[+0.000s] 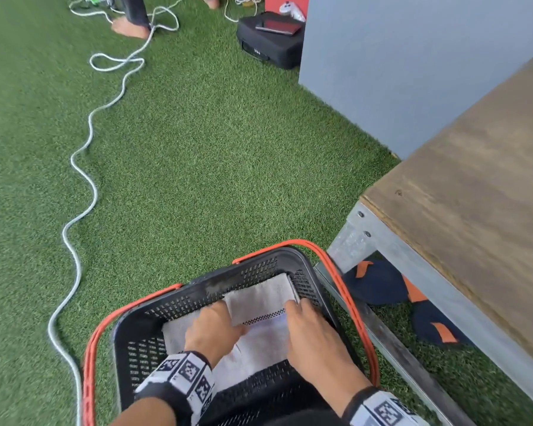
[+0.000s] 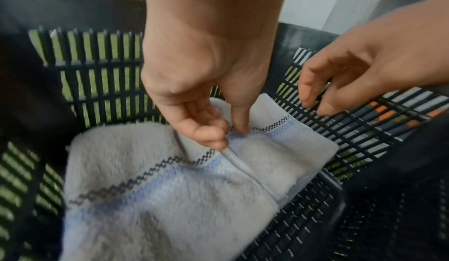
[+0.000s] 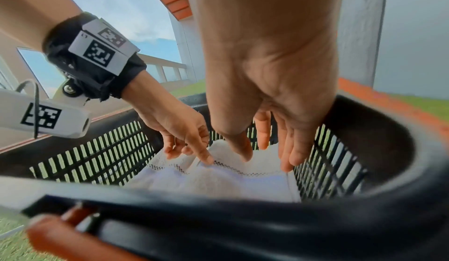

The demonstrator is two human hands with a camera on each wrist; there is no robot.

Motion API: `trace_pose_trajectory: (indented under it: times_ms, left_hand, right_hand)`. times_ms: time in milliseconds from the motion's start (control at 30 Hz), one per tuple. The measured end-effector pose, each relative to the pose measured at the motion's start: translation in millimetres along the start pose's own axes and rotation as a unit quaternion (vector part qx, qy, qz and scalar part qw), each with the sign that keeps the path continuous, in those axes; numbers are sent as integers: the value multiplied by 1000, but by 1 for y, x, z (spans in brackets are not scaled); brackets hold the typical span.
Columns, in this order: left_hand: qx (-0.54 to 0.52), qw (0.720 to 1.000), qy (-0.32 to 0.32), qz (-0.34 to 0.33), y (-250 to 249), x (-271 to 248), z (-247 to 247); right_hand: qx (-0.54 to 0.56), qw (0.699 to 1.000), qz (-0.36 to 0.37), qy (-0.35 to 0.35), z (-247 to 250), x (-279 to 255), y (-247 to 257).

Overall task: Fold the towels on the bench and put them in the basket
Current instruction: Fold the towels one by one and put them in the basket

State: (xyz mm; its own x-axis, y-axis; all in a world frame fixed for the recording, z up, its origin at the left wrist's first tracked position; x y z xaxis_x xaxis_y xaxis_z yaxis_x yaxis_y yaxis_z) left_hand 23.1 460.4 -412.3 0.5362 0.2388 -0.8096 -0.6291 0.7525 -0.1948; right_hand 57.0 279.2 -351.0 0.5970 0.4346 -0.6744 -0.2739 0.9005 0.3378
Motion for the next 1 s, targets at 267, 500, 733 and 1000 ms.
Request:
trace_pose_trajectory:
  times_ms: [267,500,733,1000]
  left_hand:
    - [-38,984,24,-173,-58,-82,80]
    - [86,939,-46,-331,-171,-228,153]
    - [241,845,-124,-461,-329,-378,136]
    - [348,746,-79,-562,-476,-469,-48]
  right_hand:
    - [81,990,69,-90,57,-85,-24]
    - [135,968,121,-176,88,-215,-72]
    - [216,926,44,-308,113,-370,-148]
    - [264,875,-156,-374,79,-499,-287]
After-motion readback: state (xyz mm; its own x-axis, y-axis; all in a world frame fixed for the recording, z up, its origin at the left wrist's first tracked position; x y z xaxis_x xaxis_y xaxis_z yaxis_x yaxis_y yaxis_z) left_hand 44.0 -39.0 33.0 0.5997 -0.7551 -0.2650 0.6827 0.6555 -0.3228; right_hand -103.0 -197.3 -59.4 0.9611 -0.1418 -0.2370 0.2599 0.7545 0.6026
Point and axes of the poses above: each hand's wrist, its own x-axis towards the middle knuckle, its own z-axis out of the back of the hand, y = z × x, the point moved 6 cm from there along x, towards the middle knuckle, and after that the axes turned 12 degrees about y, right-handed, at the moved point
